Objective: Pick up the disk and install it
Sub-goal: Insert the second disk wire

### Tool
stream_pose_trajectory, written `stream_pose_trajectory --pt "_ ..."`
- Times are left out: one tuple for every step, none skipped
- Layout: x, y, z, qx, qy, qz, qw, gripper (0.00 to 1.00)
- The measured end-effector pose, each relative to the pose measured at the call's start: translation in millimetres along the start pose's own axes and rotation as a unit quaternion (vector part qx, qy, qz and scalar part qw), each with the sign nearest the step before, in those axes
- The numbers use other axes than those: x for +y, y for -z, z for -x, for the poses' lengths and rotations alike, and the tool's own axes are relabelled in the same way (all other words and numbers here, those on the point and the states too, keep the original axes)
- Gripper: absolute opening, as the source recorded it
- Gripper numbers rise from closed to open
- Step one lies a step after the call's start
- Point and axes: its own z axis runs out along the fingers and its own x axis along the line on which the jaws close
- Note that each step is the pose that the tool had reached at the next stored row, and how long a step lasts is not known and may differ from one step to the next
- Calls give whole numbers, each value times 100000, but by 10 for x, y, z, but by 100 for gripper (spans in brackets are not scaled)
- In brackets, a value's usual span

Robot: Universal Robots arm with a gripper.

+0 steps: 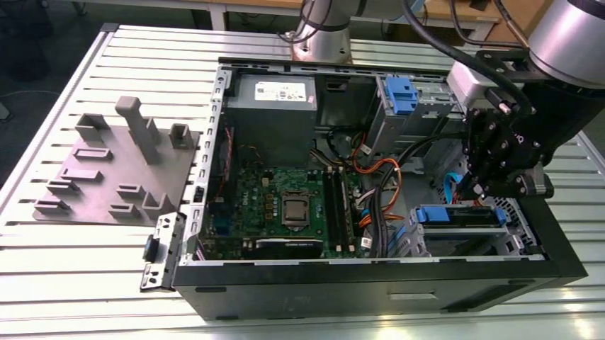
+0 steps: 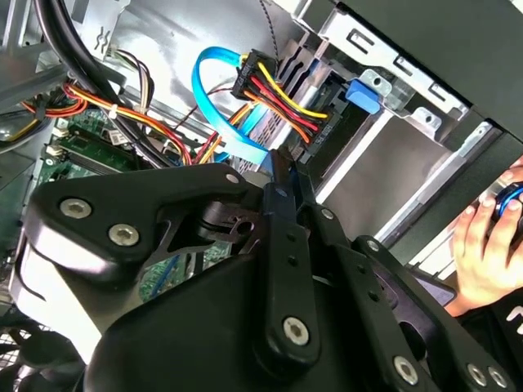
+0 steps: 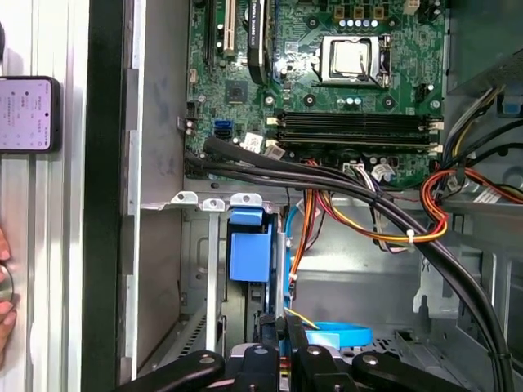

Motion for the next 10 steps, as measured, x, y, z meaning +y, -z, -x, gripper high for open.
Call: stream_pose_trajectory --pt "10 0 0 -18 58 -129 100000 16" --pt "20 0 -1 -35 97 -292 100000 16" --pt "30 0 -1 -54 127 -485 99999 16" --pt "40 -1 -2 -65 149 -702 99997 16" --pt "51 0 -4 -54 161 -1003 99995 16" --pt "58 0 -5 -52 173 -1229 99992 16" --pt "60 0 -5 -49 179 -1294 99991 16" --pt "59 0 -5 -54 181 -1300 99991 16" --pt "59 0 -5 -53 186 -1306 99991 16" --pt "59 0 -5 -53 185 -1308 99991 16"
